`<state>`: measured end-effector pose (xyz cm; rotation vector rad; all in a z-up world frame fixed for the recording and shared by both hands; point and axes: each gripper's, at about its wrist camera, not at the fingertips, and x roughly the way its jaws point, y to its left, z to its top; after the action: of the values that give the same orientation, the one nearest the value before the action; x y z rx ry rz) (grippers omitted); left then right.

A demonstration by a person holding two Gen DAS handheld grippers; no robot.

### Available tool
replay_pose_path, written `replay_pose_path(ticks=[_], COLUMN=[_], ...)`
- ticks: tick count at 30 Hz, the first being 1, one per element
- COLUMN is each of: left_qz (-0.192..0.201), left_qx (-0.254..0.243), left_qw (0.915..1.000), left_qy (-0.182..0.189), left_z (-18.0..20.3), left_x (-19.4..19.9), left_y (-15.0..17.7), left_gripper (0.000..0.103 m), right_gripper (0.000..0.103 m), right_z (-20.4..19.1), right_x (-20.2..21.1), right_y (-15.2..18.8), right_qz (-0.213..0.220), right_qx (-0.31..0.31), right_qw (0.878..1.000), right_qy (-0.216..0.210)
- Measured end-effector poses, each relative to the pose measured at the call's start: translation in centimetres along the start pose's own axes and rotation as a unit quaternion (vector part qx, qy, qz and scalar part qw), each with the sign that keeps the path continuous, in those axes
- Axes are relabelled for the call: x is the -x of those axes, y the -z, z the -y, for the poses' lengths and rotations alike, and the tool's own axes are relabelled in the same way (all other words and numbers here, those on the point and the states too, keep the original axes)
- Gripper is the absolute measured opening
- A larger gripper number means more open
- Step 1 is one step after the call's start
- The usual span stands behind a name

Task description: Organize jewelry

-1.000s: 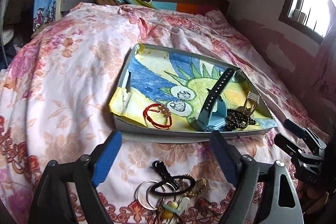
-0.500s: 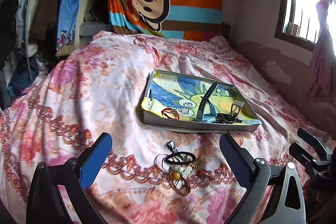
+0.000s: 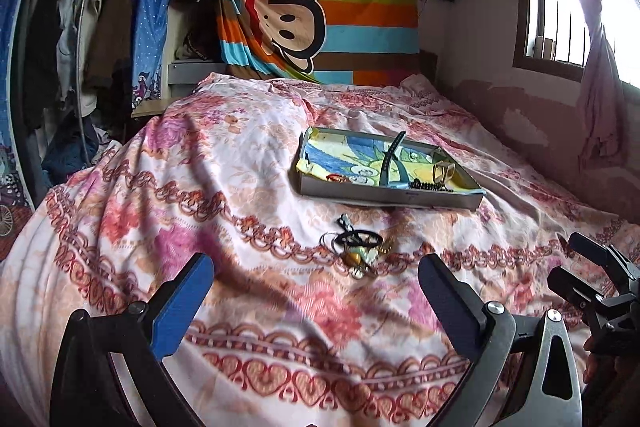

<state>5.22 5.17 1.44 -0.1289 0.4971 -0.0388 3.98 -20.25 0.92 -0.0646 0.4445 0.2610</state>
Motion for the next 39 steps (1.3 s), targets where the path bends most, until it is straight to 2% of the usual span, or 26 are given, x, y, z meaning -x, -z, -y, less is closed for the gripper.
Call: replay_pose_path(ticks=[6,11,16,22,33,39], left_qz=[-0.017,-0.03,-0.04,-0.06,-0.095,-0.104], left_qx=[-0.009,-0.003,-0.007,-0.01,-0.03,-0.023], left_qw=[0.9993,0.9989,0.9988,0.9982,0.9945,0.9938], left_qy=[-0.031,-0.038,-0.029,0.001,0.032,0.032], left_z=[-0.8,-1.3,-1.2,-0.7,0.3,0.5], left_x=[0.3,-0.3,-0.6,-2.0,-6.2,-7.4], left_y=[1.7,1.9,2.0,1.4,0.0,-0.2], left_gripper=[0.103,0.103,0.103,0.103,0.103,0.103], right_gripper=[0.101,0.101,0.101,0.101,0.101,0.101], right_z=[-0.4,-0.2,0.2,0.9,2.8,3.0], right_x=[-0.3,-1.0,-1.6,-2.7,-6.6,-8.3], right_y=[1.7,2.2,2.5,2.5,0.7,0.4], right_qz=[-0.016,-0.028,-0.04,-0.06,-0.086,-0.1], right_qx=[0.008,0.008,-0.001,-0.009,0.04,0.033], right_qw=[1.0,1.0,0.999,0.998,0.995,0.994], right_qy=[0.002,0.001,0.005,0.0,0.015,0.019])
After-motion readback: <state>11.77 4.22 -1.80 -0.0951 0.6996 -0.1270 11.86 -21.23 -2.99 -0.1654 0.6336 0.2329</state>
